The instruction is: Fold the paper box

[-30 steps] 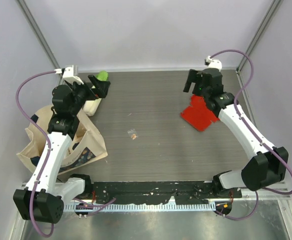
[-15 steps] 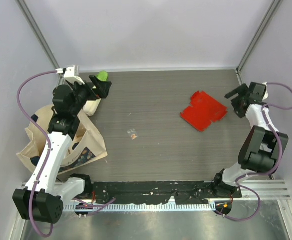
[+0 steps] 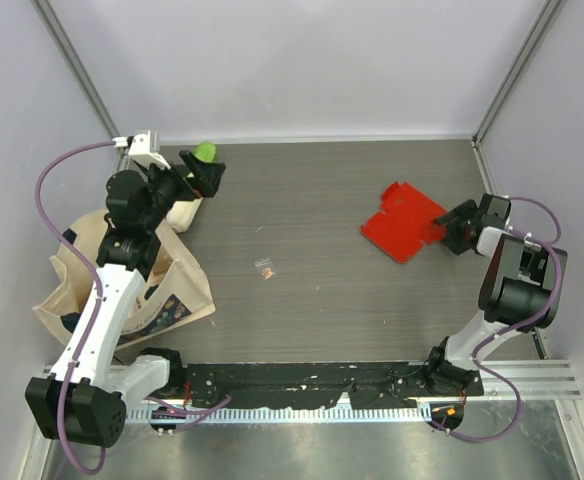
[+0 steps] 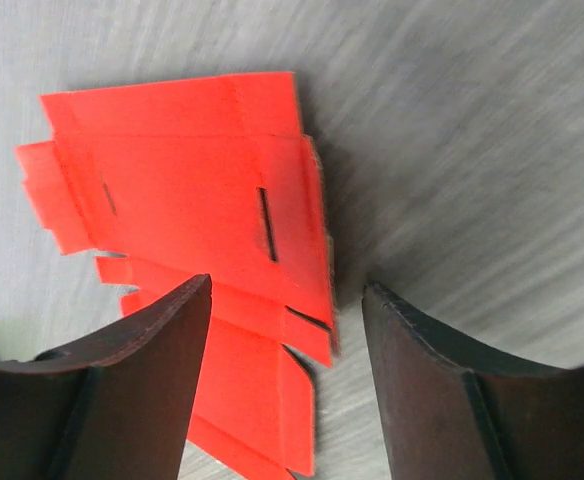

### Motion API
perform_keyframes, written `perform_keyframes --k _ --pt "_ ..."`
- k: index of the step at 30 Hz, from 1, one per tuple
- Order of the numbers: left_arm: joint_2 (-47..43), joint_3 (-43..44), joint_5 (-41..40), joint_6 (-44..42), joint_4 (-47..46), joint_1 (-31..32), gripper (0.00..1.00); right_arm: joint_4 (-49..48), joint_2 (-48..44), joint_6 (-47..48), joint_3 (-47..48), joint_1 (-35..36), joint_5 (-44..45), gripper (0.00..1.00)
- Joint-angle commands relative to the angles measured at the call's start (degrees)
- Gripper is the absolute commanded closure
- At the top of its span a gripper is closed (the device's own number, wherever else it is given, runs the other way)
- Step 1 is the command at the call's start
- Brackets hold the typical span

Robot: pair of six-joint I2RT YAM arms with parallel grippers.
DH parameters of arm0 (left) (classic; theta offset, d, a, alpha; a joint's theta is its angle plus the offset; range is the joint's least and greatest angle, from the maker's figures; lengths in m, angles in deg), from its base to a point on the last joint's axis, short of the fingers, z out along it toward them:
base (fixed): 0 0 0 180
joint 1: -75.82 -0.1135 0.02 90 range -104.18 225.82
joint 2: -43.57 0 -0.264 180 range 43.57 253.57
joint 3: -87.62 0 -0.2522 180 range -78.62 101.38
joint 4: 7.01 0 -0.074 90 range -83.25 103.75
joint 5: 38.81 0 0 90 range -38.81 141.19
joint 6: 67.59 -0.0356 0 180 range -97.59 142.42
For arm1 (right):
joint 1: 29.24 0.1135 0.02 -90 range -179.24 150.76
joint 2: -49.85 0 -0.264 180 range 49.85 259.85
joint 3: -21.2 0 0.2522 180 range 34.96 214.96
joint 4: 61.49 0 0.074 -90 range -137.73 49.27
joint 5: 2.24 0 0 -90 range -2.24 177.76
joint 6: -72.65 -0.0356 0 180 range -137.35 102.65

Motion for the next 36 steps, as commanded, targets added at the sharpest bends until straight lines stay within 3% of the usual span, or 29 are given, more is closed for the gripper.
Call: perform_keyframes --k 1,4,7,8,11,16,21,23,28,31,34,36 --pt "0.1 -0.2 1.2 0.9 -4.0 0.2 0.00 -9.1 1.9 -1.6 -1.0 0.0 -3.0 0.37" --pt "0.2 -0.4 1.4 1.4 -4.2 0.2 0.00 -10.7 1.7 -0.4 -1.1 1.0 -1.7 0.50" --pt "0.8 -0.4 2.1 1.8 -4.5 0.4 0.00 -10.3 1.6 2.2 0.3 3.7 -0.5 0.69" --pt "0.9 -0.3 2.7 1.9 -4.6 0.3 0.00 -9.7 1.7 3.0 1.1 4.6 -0.3 0.82" --pt "2.9 0.0 7.2 2.6 -6.0 0.5 0.01 -5.4 1.8 7.3 5.6 10.4 2.0 0.99" --pt "9.7 3.9 16.6 4.0 -4.7 2.2 0.00 1.0 -0.8 15.8 13.0 24.4 3.3 0.99" --pt "14.6 9.0 17.1 -0.2 4.6 5.1 0.00 5.8 -5.2 29.5 18.1 33.0 -1.1 0.99" --pt "13.9 8.7 17.1 -0.4 3.0 5.3 0.00 9.2 -6.0 33.7 20.2 36.7 -0.8 0.99" --pt "12.4 9.4 16.0 -4.3 3.6 9.9 0.00 12.1 -7.9 36.8 22.0 38.5 -2.2 0.99" --pt "14.5 15.2 9.3 -10.5 12.7 16.0 0.00 13.4 -9.6 38.5 21.9 38.8 -9.5 0.99" --pt "19.1 22.7 7.1 -12.3 22.8 18.3 0.00 13.9 -11.3 39.9 21.5 40.3 -18.9 0.99" --pt "22.0 26.6 7.7 -13.4 28.3 18.3 0.05 14.2 -12.8 40.4 21.0 42.4 -21.5 0.99"
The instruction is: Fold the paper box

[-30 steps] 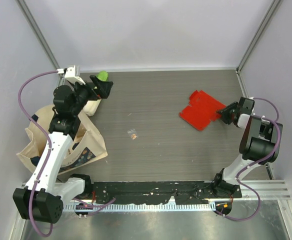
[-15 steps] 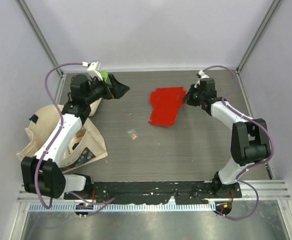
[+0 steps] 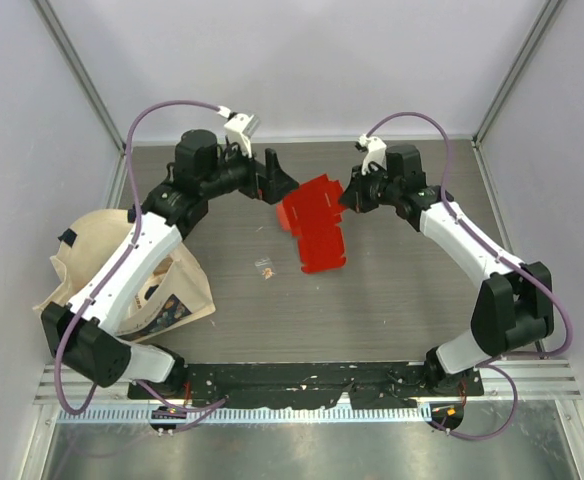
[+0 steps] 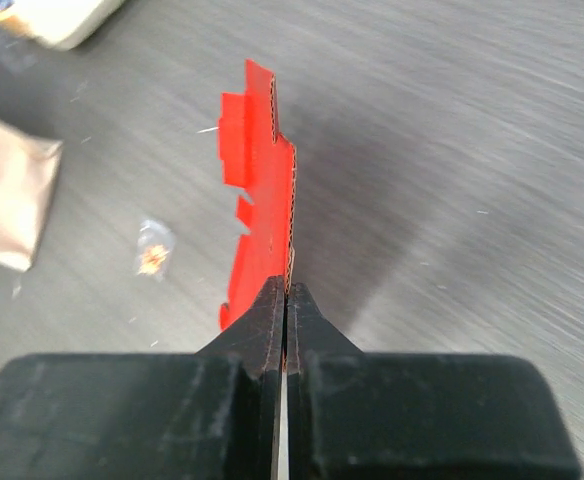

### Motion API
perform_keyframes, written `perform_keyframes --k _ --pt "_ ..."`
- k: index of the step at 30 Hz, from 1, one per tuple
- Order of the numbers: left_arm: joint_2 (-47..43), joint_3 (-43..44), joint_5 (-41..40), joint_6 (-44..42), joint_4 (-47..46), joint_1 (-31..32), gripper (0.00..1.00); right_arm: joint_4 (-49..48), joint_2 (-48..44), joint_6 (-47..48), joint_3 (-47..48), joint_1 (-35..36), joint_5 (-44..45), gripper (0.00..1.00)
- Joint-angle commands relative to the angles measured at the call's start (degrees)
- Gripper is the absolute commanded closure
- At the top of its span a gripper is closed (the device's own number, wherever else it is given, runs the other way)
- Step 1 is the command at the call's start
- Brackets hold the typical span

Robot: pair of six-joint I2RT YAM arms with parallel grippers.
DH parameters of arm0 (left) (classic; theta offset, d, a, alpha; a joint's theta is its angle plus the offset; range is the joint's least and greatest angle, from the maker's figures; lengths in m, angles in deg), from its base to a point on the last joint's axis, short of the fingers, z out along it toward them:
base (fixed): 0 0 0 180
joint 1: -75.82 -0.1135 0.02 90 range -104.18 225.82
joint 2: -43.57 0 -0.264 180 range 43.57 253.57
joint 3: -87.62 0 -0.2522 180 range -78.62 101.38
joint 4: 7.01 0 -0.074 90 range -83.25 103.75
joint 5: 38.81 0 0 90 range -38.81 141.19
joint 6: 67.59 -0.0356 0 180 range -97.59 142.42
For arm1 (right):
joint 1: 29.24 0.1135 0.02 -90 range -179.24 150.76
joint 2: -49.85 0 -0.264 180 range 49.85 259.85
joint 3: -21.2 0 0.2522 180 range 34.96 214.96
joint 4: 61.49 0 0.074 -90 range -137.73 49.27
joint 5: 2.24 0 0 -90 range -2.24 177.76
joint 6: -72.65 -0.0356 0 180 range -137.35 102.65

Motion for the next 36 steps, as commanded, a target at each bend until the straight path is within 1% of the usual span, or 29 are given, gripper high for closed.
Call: perform_keyframes --k 1,3,4,7,8,10,11,13,15,16,18,19,21,22,23,24,25,26,27,28,29,30,31,32,35,36 --pt "4.6 7.9 -2.6 -5.8 13.7 0.7 0.08 1.0 -4.8 3.8 0.7 3.7 -13.2 0.99" --pt "6.0 9.3 -0.9 -7.7 16.2 0.7 0.12 1.6 -5.8 3.8 0.6 4.2 -15.0 0.99" --pt "6.2 9.3 0.9 -8.1 16.3 0.8 0.14 1.6 -6.3 3.6 0.4 4.5 -15.9 0.99" --pt "5.2 7.0 2.1 -8.4 14.7 0.9 0.18 -0.1 -9.1 1.7 -1.3 4.5 -16.1 0.99" --pt "4.4 4.6 2.0 -8.0 12.3 0.9 0.17 -1.0 -9.8 1.1 -2.3 4.5 -14.2 0.99" --pt "0.5 1.5 1.9 -6.6 8.7 0.9 0.17 -1.9 -12.7 -0.4 -3.7 4.5 -14.1 0.99" --pt "-1.1 -1.8 3.0 -6.3 4.5 0.8 0.16 -2.8 -13.5 -0.9 -5.2 4.5 -14.9 0.99" --pt "-3.7 -4.2 3.7 -5.0 1.0 0.8 0.14 -4.0 -16.1 -2.1 -6.8 4.5 -18.6 0.99" --pt "-3.3 -4.5 6.9 -4.2 -0.2 0.8 0.14 -5.5 -17.5 -3.4 -8.9 4.5 -21.0 0.99" --pt "-1.6 -4.0 8.5 -3.5 -0.1 0.7 0.15 -5.9 -19.2 -3.8 -9.5 4.5 -21.3 0.99" --pt "0.3 -2.5 15.4 -1.6 -0.1 -0.1 0.19 -7.0 -20.7 -4.1 -10.9 4.4 -21.2 0.99" --pt "1.3 -2.3 16.9 0.7 -0.4 -0.4 0.20 -7.1 -21.5 -4.1 -11.1 4.2 -21.3 0.99" --pt "0.7 -3.4 18.6 2.4 -2.8 -1.7 0.20 -8.5 -23.0 -4.8 -11.3 3.0 -22.0 0.99" --pt "-0.2 -4.1 18.3 3.5 -5.1 -2.2 0.20 -9.0 -23.3 -6.0 -11.3 2.2 -23.7 0.99" --pt "-2.7 -6.1 17.6 4.5 -6.5 -2.8 0.21 -11.0 -23.9 -6.9 -11.4 1.3 -24.4 0.99" --pt "-4.2 -7.2 15.4 5.2 -8.1 -4.0 0.19 -12.4 -24.3 -8.1 -11.7 -0.6 -25.0 0.99" --pt "-6.0 -9.4 13.4 6.4 -10.8 -4.5 0.12 -14.2 -24.7 -11.9 -12.2 -1.8 -26.7 0.99" --pt "-8.8 -10.7 11.7 6.7 -12.2 -5.0 0.09 -20.4 -25.3 -14.3 -13.7 -2.9 -28.2 0.99" --pt "-10.2 -11.9 10.3 7.4 -13.7 -5.8 0.07 -24.1 -25.8 -17.6 -14.6 -4.3 -29.3 0.99" --pt "-11.0 -13.8 9.2 8.5 -16.9 -6.2 0.02 -28.2 -25.9 -20.9 -15.8 -6.5 -31.0 0.99" --pt "-11.3 -14.5 9.6 11.0 -18.5 -6.4 0.00 -36.5 -26.0 -27.4 -17.8 -7.6 -31.7 0.99" --pt "-11.0 -14.8 11.1 12.4 -19.8 -6.4 0.00 -40.1 -26.0 -30.0 -18.5 -8.5 -32.3 0.99" --pt "-10.3 -14.9 14.2 14.0 -22.5 -6.4 0.00 -43.1 -25.9 -32.2 -19.1 -9.6 -32.4 0.99" --pt "-9.4 -15.0 15.6 17.4 -23.8 -6.3 0.00 -47.8 -25.8 -36.3 -19.7 -10.0 -32.5 0.99" --pt "-6.7 -15.9 19.4 22.2 -29.6 -6.9 0.00 -54.4 -25.6 -40.4 -21.0 -10.7 -31.0 0.99" --pt "-5.8 -16.4 20.0 26.2 -31.9 -7.4 0.03 -55.5 -25.6 -42.3 -21.3 -10.7 -30.7 0.99"
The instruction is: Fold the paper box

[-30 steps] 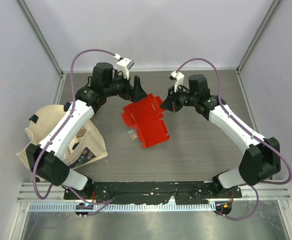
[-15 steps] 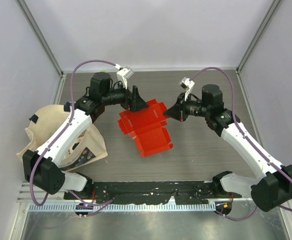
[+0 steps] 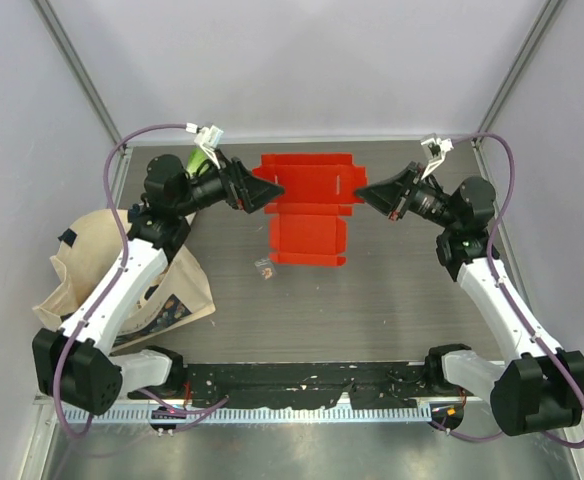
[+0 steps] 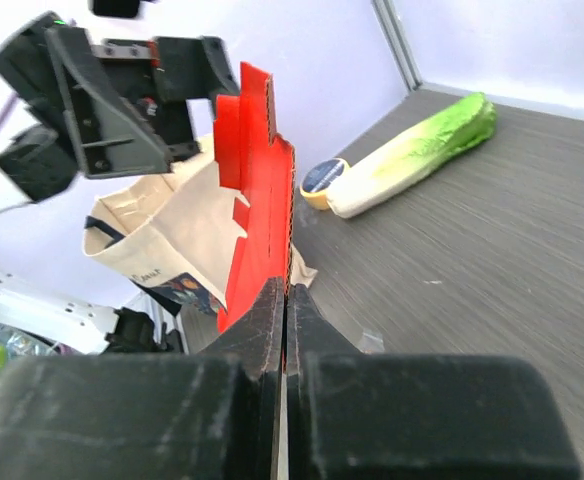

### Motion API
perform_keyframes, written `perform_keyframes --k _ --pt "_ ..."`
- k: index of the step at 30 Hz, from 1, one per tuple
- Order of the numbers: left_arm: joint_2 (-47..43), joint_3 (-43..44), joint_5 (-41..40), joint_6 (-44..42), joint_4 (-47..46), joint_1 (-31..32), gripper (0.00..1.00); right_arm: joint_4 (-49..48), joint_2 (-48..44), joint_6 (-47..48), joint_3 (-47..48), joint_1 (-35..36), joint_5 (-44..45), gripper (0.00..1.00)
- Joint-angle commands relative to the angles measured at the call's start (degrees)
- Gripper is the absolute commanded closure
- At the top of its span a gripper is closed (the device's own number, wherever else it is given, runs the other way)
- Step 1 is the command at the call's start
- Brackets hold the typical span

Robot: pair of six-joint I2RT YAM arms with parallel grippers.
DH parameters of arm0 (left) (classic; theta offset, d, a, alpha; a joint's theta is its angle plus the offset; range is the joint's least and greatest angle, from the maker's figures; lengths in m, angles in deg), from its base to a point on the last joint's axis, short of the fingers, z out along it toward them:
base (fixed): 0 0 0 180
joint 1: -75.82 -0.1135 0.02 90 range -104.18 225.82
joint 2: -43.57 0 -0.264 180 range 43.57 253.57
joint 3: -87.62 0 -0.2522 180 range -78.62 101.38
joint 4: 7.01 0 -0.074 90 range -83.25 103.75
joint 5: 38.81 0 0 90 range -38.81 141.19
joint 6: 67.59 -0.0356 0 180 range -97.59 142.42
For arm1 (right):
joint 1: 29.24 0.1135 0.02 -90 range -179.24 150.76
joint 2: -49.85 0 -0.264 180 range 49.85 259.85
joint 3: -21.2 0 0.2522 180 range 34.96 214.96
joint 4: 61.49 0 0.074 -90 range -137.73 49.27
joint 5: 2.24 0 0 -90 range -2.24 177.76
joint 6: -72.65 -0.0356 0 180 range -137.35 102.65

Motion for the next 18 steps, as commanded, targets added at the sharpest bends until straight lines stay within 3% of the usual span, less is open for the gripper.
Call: perform_keyframes --k 1,3,6,7,9,10,12,13,15,16,18 --pt "3.5 -3.2 6.6 14.2 -18.4 -1.1 0.08 -18.8 -0.6 -12.7 -1.0 -0.3 -0.8 0.99" --pt "4.4 -4.0 8.0 19.3 -23.1 -2.3 0.16 -21.5 -0.1 -14.6 -1.7 -0.3 -1.2 0.99" --pt "5.1 -4.1 8.7 21.7 -25.1 -4.1 0.48 -22.2 0.7 -14.6 -2.2 -0.3 -1.8 0.99" --pt "5.3 -4.2 8.7 21.9 -25.4 -4.5 0.71 -21.7 0.8 -14.3 -2.5 -0.3 -2.0 0.99" --pt "5.5 -4.1 9.0 22.1 -25.6 -5.1 0.88 -19.5 1.1 -12.8 -2.2 -0.3 -1.9 0.99" --pt "5.6 -4.0 9.2 22.0 -25.5 -5.2 0.96 -12.9 1.3 -8.0 -0.7 -0.3 -1.7 0.98" --pt "5.8 -3.5 9.3 21.5 -24.2 -5.3 1.00 2.3 1.6 2.5 3.1 -0.3 6.2 0.75" --pt "6.1 -3.3 9.1 19.8 -22.9 -5.3 1.00 18.3 2.0 11.3 8.2 -0.3 12.1 0.66" --pt "6.1 -1.5 8.0 16.7 -16.3 -5.4 1.00 29.2 4.5 16.0 12.8 -0.2 21.8 0.41" --pt "6.2 -0.9 8.0 13.6 -14.1 -5.3 1.00 37.5 5.7 20.0 17.4 -0.2 29.1 0.33" --pt "6.2 0.7 8.1 10.8 -9.1 -5.3 1.00 43.7 9.4 22.6 21.7 0.0 32.5 0.29"
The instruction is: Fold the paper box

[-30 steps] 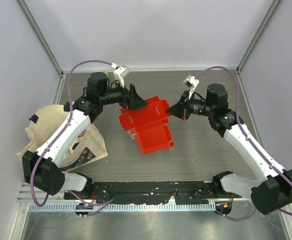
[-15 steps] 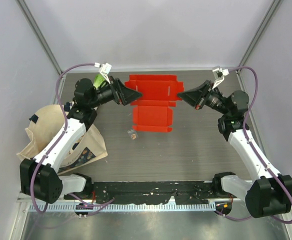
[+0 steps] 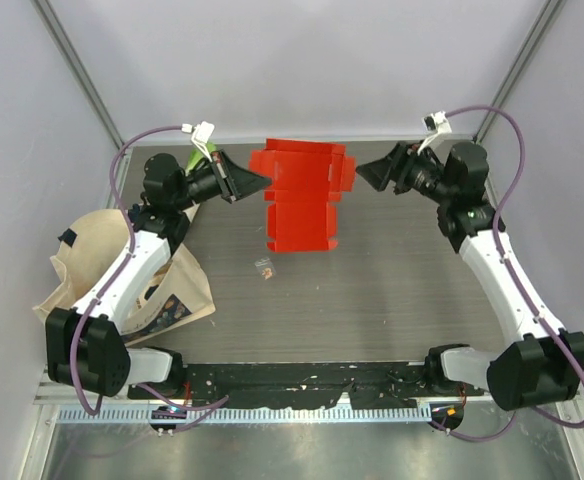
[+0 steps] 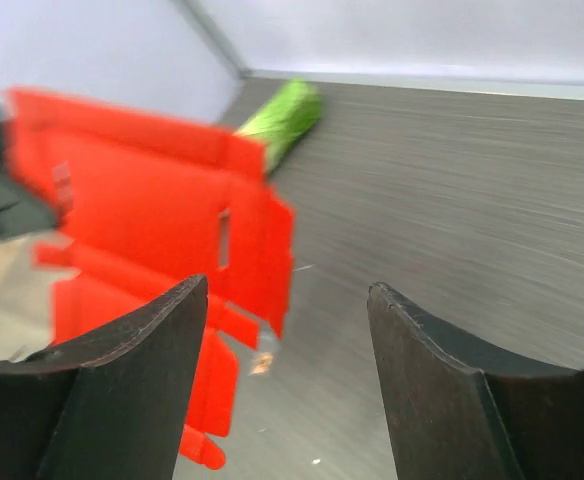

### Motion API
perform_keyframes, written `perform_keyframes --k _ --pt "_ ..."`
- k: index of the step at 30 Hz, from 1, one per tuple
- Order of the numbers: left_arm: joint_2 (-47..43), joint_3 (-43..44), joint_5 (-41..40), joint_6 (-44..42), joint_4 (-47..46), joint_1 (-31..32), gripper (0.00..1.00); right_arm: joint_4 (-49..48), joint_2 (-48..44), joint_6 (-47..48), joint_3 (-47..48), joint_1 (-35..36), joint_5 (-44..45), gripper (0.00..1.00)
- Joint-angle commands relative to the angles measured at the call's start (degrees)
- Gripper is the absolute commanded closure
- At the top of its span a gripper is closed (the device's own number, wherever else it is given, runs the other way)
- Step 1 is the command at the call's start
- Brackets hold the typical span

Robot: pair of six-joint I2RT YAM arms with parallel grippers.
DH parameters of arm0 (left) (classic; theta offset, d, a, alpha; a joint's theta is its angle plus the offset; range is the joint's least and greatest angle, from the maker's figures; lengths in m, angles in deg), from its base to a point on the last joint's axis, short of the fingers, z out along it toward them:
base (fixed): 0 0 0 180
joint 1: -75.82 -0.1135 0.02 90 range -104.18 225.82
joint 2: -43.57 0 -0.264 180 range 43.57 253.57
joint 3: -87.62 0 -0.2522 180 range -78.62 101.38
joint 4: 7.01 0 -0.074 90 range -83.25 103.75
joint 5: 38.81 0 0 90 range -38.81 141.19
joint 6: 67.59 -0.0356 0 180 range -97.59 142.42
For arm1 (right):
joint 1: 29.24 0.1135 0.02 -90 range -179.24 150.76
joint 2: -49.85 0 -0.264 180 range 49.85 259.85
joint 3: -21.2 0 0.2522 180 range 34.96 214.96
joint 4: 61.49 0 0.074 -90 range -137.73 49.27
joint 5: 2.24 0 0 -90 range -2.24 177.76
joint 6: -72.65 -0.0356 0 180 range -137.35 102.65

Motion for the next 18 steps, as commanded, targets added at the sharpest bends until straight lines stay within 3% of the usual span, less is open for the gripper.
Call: perform_keyframes --k 1,4,9,12,18 --pt "0.0 5.0 0.5 -7.6 8.8 -0.1 1.00 28.7 4.8 16.4 13.1 0.1 18.7 0.28" --pt "1.2 6.2 3.4 -9.3 10.4 0.4 1.00 27.6 4.8 18.5 13.9 0.5 17.0 0.25" --pt "4.1 7.5 8.0 -9.3 10.7 2.6 1.00 21.9 3.2 21.4 14.0 2.3 0.9 0.24" --pt "4.9 8.1 8.9 -11.1 12.6 4.0 1.00 23.7 3.8 26.5 16.7 4.4 -6.9 0.24" --pt "4.8 8.8 11.7 -14.0 14.7 6.3 1.00 30.1 6.1 32.9 22.9 6.2 -9.3 0.24"
